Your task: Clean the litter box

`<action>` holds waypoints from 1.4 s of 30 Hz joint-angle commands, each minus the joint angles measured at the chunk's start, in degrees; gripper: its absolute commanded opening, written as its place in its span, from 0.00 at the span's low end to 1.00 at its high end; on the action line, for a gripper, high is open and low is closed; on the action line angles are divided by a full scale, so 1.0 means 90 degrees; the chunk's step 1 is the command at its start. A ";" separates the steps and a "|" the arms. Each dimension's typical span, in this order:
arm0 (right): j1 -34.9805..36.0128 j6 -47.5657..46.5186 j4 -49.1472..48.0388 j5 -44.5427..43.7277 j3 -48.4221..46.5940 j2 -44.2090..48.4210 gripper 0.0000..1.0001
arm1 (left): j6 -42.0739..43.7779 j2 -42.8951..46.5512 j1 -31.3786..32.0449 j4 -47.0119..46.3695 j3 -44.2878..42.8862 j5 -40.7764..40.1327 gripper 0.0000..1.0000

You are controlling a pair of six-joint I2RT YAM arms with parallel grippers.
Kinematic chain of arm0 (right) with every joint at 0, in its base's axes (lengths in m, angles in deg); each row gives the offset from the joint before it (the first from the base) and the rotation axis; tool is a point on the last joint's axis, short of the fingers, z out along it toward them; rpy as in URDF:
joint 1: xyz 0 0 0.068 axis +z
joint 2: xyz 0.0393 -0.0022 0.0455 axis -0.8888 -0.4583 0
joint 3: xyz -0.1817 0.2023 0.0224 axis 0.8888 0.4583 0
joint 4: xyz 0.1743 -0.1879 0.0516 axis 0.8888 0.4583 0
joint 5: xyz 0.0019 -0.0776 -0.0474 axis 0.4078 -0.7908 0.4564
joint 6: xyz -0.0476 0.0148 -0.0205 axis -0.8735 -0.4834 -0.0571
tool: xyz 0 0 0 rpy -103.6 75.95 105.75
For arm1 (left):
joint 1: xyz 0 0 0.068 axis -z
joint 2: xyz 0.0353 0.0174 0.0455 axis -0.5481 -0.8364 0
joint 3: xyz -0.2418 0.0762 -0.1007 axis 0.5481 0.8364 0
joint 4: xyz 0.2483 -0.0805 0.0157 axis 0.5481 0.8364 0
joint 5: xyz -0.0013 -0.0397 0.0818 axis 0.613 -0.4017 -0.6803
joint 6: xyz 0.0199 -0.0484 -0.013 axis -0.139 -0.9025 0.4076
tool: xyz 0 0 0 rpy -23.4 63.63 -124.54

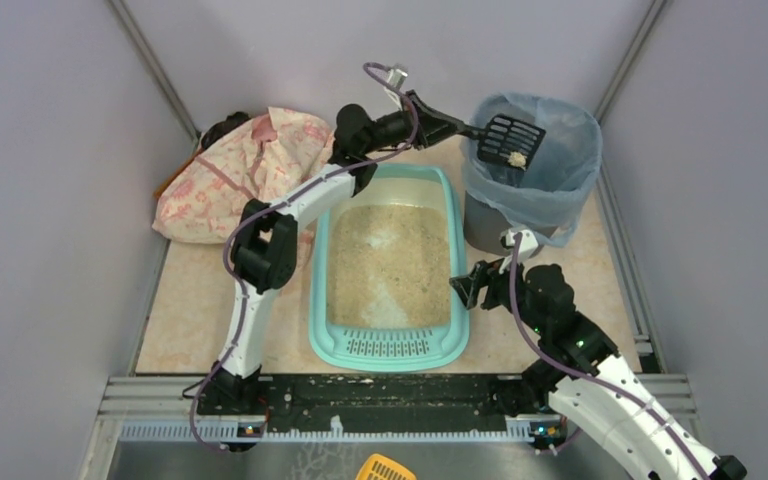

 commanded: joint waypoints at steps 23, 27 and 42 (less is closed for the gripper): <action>-0.0009 0.0019 -0.0284 0.0015 -0.0045 -0.0192 0.67 | -0.1184 0.0160 -0.0640 -0.3802 -0.1392 0.0230 0.00; -0.0010 0.0037 -0.0372 0.0002 -0.0003 -0.0191 0.67 | -0.0888 0.2189 -0.1029 -0.3262 0.1585 -0.0342 0.00; -0.0018 0.0008 -0.0394 0.0083 -0.0032 -0.0258 0.67 | 0.2362 0.7000 -0.1149 0.2159 0.7441 -0.3207 0.00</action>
